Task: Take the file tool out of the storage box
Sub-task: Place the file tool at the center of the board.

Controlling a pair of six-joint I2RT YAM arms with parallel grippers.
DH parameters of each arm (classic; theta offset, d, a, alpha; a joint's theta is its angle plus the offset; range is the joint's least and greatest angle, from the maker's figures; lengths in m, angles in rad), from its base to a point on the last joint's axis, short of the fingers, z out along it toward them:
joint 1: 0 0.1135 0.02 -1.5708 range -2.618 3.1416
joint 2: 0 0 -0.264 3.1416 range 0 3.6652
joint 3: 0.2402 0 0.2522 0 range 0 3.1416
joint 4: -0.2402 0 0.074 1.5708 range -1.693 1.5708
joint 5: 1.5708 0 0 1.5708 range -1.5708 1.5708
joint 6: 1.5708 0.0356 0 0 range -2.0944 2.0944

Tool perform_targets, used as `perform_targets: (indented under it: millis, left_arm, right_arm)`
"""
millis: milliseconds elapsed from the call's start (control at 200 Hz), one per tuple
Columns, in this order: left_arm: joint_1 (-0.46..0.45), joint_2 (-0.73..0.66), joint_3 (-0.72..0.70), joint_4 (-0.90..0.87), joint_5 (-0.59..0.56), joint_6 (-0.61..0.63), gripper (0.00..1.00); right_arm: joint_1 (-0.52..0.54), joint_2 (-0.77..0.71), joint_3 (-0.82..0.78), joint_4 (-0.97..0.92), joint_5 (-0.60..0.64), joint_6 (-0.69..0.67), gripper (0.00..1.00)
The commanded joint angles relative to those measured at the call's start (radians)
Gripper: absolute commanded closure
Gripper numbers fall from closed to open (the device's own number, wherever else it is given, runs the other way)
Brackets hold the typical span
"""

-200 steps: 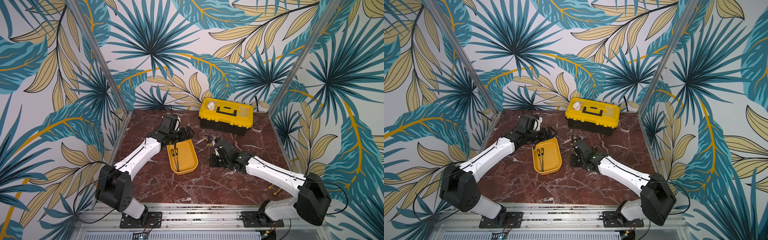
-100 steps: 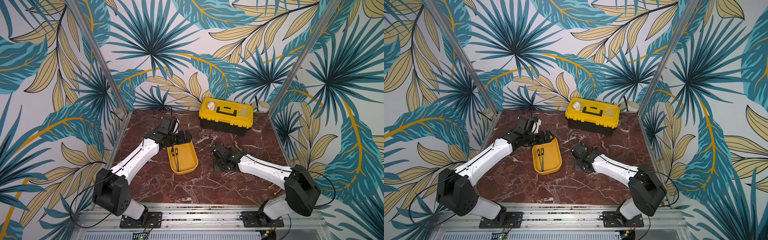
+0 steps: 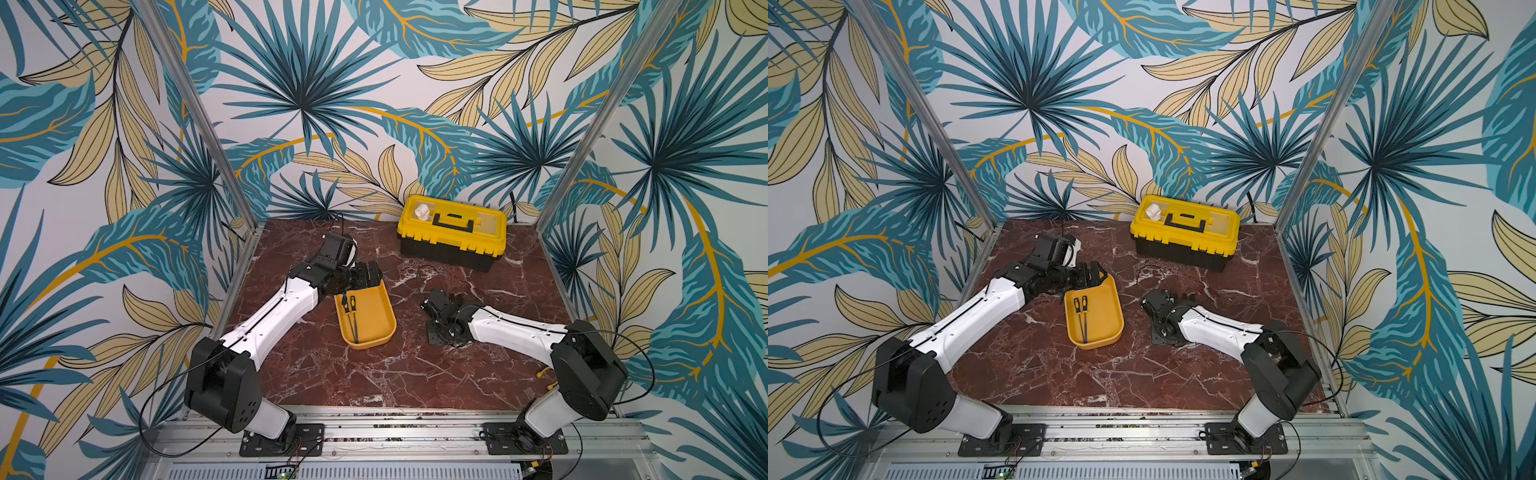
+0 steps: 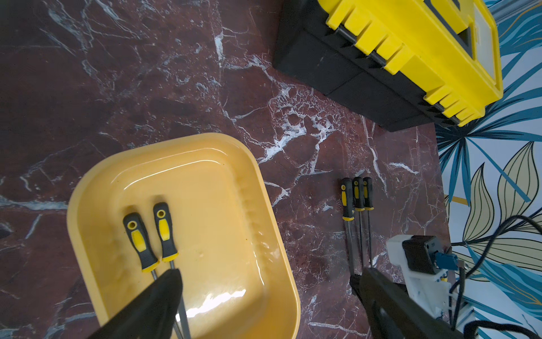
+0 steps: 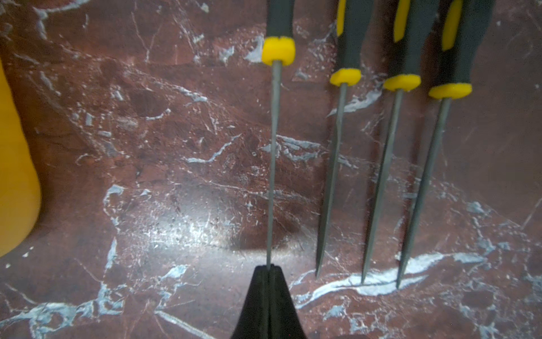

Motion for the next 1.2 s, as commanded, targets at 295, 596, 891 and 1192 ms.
perform_targets:
  millis: [295,596,891,1192]
  left_arm:
    - [0.001,-0.026,-0.026,-0.020,-0.045,0.009,0.00]
    - [0.002,-0.018,-0.025,-0.021,-0.051,0.005,0.00]
    - [0.001,-0.003,-0.022,-0.030,-0.075,0.003,0.00]
    - [0.001,0.007,-0.022,-0.028,-0.074,0.001,0.00]
  right_arm:
    - [-0.007,0.050,-0.025,0.006,0.015,0.005,1.00]
    - [-0.007,0.076,-0.035,0.027,0.011,0.013,1.00]
    - [-0.008,0.088,-0.044,0.046,0.006,0.020,1.00]
    - [-0.007,0.092,-0.047,0.048,0.013,0.021,0.91]
